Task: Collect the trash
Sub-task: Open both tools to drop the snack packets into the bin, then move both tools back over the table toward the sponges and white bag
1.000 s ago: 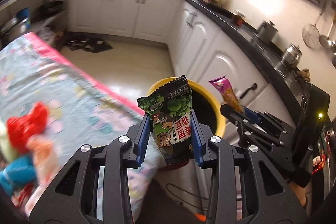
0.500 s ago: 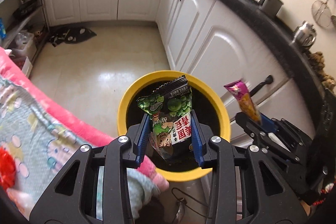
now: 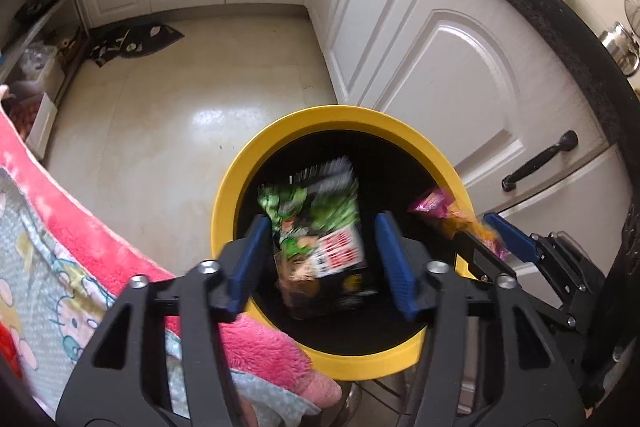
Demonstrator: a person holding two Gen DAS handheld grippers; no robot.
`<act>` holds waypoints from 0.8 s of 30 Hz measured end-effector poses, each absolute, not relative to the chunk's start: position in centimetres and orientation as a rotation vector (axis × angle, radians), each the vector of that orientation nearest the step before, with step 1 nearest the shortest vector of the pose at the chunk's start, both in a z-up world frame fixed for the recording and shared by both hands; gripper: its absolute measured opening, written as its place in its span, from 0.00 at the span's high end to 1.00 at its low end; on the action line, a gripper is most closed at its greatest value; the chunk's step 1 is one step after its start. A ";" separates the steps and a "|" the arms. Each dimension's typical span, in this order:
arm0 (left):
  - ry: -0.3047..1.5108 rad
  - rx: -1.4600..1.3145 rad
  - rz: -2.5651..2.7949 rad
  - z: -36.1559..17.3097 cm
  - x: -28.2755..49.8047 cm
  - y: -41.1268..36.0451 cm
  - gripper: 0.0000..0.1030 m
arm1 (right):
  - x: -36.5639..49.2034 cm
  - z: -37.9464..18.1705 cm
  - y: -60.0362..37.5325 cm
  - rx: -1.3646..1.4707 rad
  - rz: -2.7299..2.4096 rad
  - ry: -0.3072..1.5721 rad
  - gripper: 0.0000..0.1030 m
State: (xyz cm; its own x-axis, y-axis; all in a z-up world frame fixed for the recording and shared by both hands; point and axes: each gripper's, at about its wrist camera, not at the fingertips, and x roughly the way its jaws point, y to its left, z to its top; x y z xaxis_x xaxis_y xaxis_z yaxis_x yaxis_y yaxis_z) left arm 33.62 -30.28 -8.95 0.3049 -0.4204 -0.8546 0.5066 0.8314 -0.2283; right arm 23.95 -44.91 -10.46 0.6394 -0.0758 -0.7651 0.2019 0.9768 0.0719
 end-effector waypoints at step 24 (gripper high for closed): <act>0.974 0.007 -0.542 -4.4 28.5 -22.8 0.10 | 18.6 -6.7 -43.6 0.168 -0.199 0.736 0.31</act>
State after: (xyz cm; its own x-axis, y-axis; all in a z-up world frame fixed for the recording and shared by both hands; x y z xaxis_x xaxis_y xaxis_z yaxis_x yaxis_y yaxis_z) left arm 28.47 -22.78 -4.41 0.4410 -0.4335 -0.7859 0.4392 0.8678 -0.2322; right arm 18.60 -43.55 -6.67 0.7240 -0.1206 -0.6792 0.2381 0.9678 0.0820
